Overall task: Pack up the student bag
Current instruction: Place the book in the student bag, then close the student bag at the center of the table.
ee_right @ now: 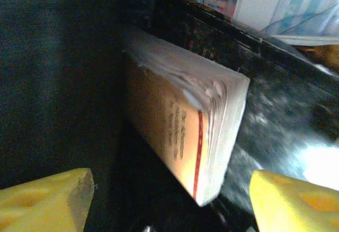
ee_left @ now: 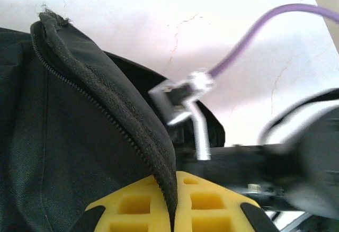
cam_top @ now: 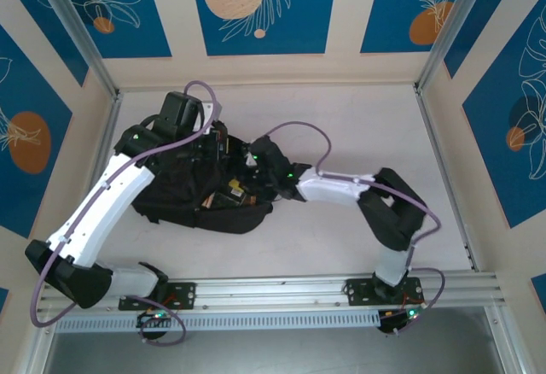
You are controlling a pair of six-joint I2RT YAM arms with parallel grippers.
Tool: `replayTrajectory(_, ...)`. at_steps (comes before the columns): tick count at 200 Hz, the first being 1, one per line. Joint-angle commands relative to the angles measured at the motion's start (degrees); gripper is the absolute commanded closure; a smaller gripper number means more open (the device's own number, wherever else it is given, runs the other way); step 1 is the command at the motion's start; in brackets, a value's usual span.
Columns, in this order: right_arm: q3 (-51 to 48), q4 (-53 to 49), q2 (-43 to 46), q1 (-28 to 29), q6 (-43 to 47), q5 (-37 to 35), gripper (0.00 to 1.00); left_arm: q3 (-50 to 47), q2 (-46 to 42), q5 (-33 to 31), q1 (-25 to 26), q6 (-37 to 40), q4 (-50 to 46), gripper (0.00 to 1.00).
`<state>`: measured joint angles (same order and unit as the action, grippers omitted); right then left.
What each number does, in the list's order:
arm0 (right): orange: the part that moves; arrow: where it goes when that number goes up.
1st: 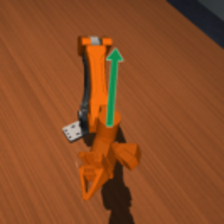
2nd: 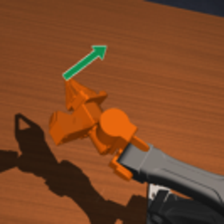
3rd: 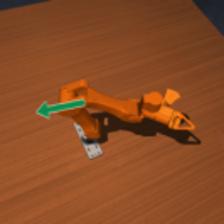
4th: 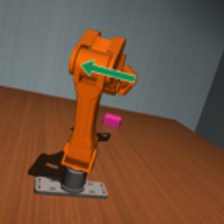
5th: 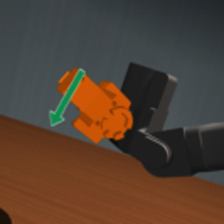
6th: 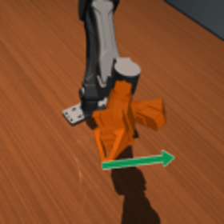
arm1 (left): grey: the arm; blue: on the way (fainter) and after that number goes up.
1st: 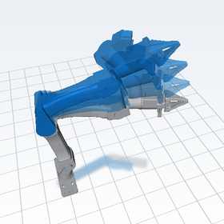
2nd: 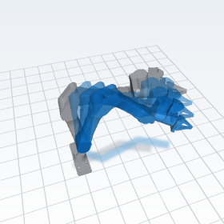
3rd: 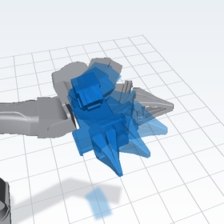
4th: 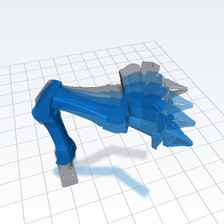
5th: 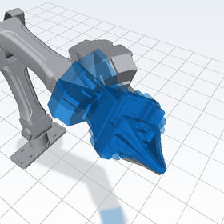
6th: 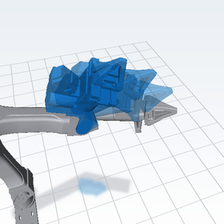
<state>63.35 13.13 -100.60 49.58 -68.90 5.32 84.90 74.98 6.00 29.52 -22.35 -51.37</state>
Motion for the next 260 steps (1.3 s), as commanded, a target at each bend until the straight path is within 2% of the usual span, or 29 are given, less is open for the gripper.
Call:
replayTrajectory(1, -4.8, 3.2, 6.4, -0.9, 2.1, -3.0, 0.2, -2.3, -1.7, 1.3, -0.8, -2.6, 4.7, 1.0)
replayTrajectory(40, -13.9, 0.5, 16.3, -2.6, 1.4, -8.3, 0.22, -5.2, -0.1, 3.6, -0.7, -4.9, 6.8, 1.0)
replayTrajectory(64, -17.3, -9.4, 23.1, -4.2, 0.7, -13.7, 0.3, -6.6, 0.7, 4.6, -0.4, -5.9, 7.9, 1.0)
replayTrajectory(80, -20.0, -15.6, 29.5, -4.5, 1.8, -21.0, 0.32, -7.7, 2.1, 5.9, 0.1, -7.1, 9.2, 0.99)
replayTrajectory(116, -26.9, -21.6, 44.6, -6.6, 4.4, -27.6, 0.36, -10.9, 6.9, 7.5, 2.9, -10.1, 14.8, 0.99)
replayTrajectory(165, -30.9, -31.6, 59.0, -9.8, 6.2, -29.8, 0.39, -2.6, 18.7, 6.5, 13.2, -10.8, 16.0, 1.0)
replayTrajectory(203, -31.4, -39.8, 68.0, -15.6, 7.0, -28.0, 0.4, 2.2, 25.0, 6.2, 20.5, -14.4, 18.6, 1.0)
replayTrajectory(227, -30.5, -43.9, 71.7, -19.0, 9.0, -26.4, 0.4, 6.5, 28.3, 5.1, 23.5, -15.8, 19.4, 1.0)
replayTrajectory(247, -30.0, -45.6, 73.1, -20.9, 10.6, -24.4, 0.4, 8.7, 30.6, 5.4, 23.9, -17.4, 20.9, 1.0)
replayTrajectory(260, -29.3, -46.6, 73.2, -21.7, 11.5, -23.4, 0.4, 10.6, 32.4, 5.9, 23.9, -17.8, 20.7, 0.88)
